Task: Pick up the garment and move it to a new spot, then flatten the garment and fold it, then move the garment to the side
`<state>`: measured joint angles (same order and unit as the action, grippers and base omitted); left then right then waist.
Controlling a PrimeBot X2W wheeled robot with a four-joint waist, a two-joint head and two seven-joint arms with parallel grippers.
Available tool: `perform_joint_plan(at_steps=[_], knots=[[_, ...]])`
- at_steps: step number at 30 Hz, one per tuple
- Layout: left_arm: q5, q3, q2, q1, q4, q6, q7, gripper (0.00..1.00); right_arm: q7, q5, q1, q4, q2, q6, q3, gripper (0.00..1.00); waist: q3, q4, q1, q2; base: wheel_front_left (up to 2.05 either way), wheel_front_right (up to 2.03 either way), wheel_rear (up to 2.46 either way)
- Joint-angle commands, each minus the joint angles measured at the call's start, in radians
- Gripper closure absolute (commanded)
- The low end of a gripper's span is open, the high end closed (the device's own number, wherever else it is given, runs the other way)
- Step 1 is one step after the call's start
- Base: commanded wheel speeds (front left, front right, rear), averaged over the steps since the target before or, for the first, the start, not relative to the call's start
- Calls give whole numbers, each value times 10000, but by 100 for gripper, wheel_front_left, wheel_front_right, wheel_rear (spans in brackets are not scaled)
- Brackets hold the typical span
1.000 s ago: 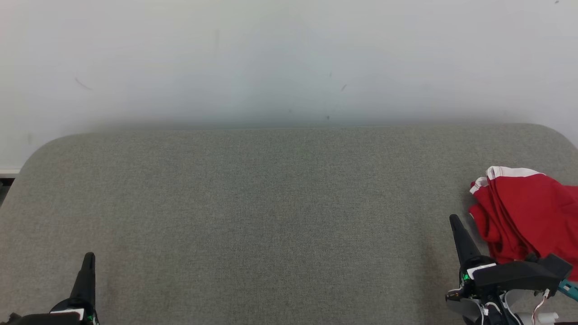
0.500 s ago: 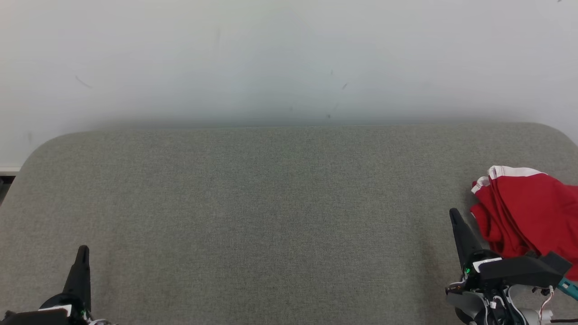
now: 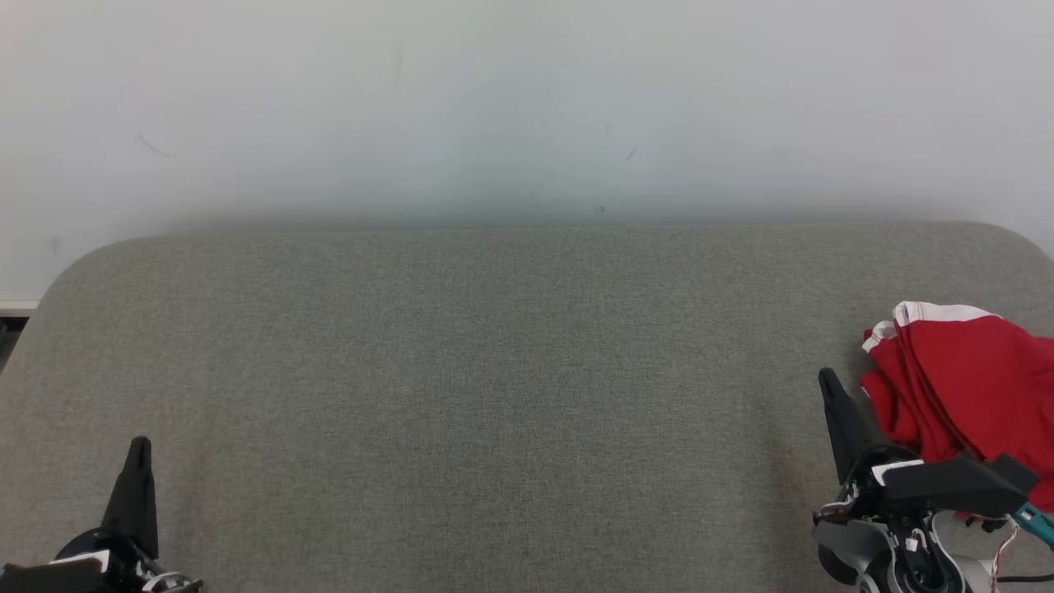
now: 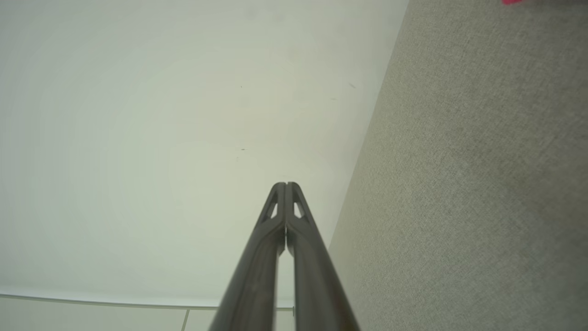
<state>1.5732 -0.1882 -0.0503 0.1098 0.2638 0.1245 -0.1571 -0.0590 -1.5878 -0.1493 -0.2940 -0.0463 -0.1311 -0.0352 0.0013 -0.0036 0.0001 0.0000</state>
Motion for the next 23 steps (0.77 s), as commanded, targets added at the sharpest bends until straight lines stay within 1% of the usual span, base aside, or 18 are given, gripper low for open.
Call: perform_joint_plan(at_steps=[1, 4, 23], knots=[[201, -92, -12, 157, -51, 94, -77, 100, -41, -206, -101, 35, -71, 5, -31, 100, 6, 4, -1, 0, 0, 0, 0], [337, -139, 2, 188, -51, 87, -116, 100, -86, -368, -121, 45, -71, 7, -31, 100, 15, 9, -1, 0, 0, 0, 0], [326, -122, -4, 166, -51, 82, -111, 100, -86, -336, -118, 43, -70, 5, -31, 100, 15, 9, -1, 0, 0, 0, 0]])
